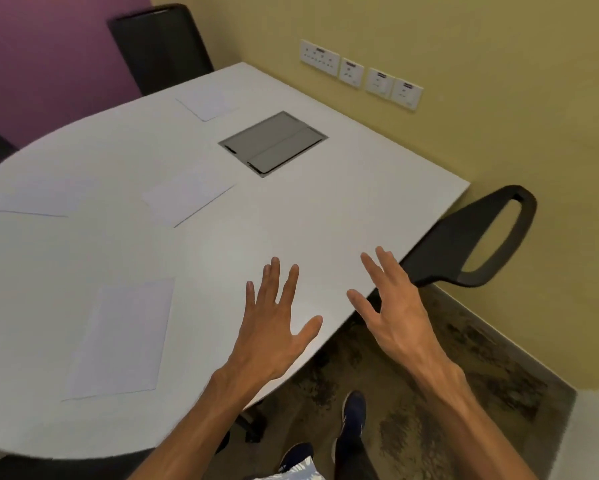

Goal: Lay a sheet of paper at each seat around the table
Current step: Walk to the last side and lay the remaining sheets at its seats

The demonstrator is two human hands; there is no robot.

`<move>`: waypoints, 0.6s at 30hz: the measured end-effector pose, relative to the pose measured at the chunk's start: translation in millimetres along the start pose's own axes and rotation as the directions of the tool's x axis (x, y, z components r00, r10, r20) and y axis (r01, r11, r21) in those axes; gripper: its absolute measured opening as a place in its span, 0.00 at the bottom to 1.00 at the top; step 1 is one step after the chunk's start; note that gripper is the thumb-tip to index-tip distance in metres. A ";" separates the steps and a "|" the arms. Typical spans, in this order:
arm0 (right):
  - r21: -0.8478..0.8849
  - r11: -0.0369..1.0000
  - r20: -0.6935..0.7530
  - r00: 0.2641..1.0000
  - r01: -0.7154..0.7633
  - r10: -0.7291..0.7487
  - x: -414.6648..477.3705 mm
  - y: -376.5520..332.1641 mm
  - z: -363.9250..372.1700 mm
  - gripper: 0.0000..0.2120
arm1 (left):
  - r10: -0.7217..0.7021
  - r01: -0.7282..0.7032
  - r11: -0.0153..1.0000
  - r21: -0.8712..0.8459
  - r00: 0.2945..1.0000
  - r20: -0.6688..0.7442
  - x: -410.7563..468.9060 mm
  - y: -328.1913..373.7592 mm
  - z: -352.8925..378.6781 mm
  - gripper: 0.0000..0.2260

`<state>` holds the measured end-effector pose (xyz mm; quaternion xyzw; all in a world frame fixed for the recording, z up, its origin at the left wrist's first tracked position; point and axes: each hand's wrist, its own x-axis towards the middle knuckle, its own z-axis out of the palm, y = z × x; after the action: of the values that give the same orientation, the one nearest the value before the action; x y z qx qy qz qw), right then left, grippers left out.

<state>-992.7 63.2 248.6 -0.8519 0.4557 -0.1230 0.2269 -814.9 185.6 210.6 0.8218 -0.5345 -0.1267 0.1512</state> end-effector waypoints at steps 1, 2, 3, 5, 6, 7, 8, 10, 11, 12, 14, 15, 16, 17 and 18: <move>-0.002 1.000 0.016 0.999 0.028 -0.028 11.6 4.1 -0.2 0.33 | -0.025 0.025 1.000 -0.006 1.000 -0.018 4.9 3.1 1.7 0.40; -0.002 0.998 0.032 0.998 0.059 -0.059 23.2 8.2 -0.6 0.33 | -0.052 0.052 0.999 -0.008 0.998 -0.037 10.0 6.6 3.1 0.40; -0.001 0.996 0.048 0.995 0.093 -0.093 34.3 12.4 -1.4 0.33 | -0.082 0.082 0.997 -0.006 0.995 -0.052 14.8 10.5 4.4 0.40; 0.000 0.987 0.082 0.983 0.163 -0.162 55.3 19.9 -3.8 0.33 | -0.151 0.152 0.988 0.005 0.985 -0.081 22.9 18.6 6.6 0.40; 0.003 0.982 0.097 0.977 0.190 -0.189 65.6 23.2 -5.4 0.33 | -0.187 0.189 0.982 0.007 0.978 -0.096 26.9 22.4 7.6 0.40; 0.009 0.977 0.113 0.971 0.212 -0.212 74.9 25.7 -6.6 0.33 | -0.222 0.224 0.975 0.004 0.969 -0.108 30.1 26.0 8.4 0.39; 0.016 0.972 0.132 0.963 0.235 -0.235 82.9 28.1 -7.4 0.33 | -0.259 0.260 0.966 -0.008 0.959 -0.116 32.4 29.5 9.6 0.39; 0.028 0.958 0.170 0.943 0.285 -0.286 97.7 32.1 -7.0 0.33 | -0.331 0.327 0.944 -0.049 0.934 -0.137 36.5 36.0 12.4 0.39; 0.034 0.951 0.190 0.932 0.308 -0.308 104.2 33.3 -6.4 0.33 | -0.361 0.355 0.932 -0.068 0.921 -0.142 37.7 39.2 13.7 0.39; 0.042 0.945 0.208 0.922 0.325 -0.326 110.1 34.1 -5.4 0.33 | -0.388 0.380 0.922 -0.077 0.911 -0.144 38.6 41.9 14.9 0.39; 0.063 0.934 0.231 0.905 0.351 -0.356 121.5 35.2 -2.8 0.33 | -0.433 0.425 0.901 -0.084 0.889 -0.146 41.8 45.6 16.9 0.39; 0.074 0.928 0.234 0.899 0.364 -0.371 126.9 35.3 -1.3 0.33 | -0.452 0.444 0.892 -0.085 0.880 -0.145 44.3 46.5 17.3 0.39; 0.083 0.923 0.236 0.892 0.376 -0.385 132.6 35.3 0.1 0.33 | -0.466 0.458 0.885 -0.087 0.873 -0.144 47.1 46.8 17.3 0.39; 0.089 0.918 0.238 0.886 0.387 -0.397 138.3 34.8 1.4 0.33 | -0.478 0.469 0.878 -0.090 0.866 -0.145 50.3 46.5 17.0 0.39; 0.094 0.912 0.239 0.880 0.398 -0.409 143.8 33.9 2.9 0.33 | -0.489 0.480 0.872 -0.093 0.860 -0.148 53.3 45.3 16.4 0.39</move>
<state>-936.1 -72.0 229.6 -0.9317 0.2327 -0.0671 0.2707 -838.0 117.5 210.4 0.9331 -0.2927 -0.1056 0.1804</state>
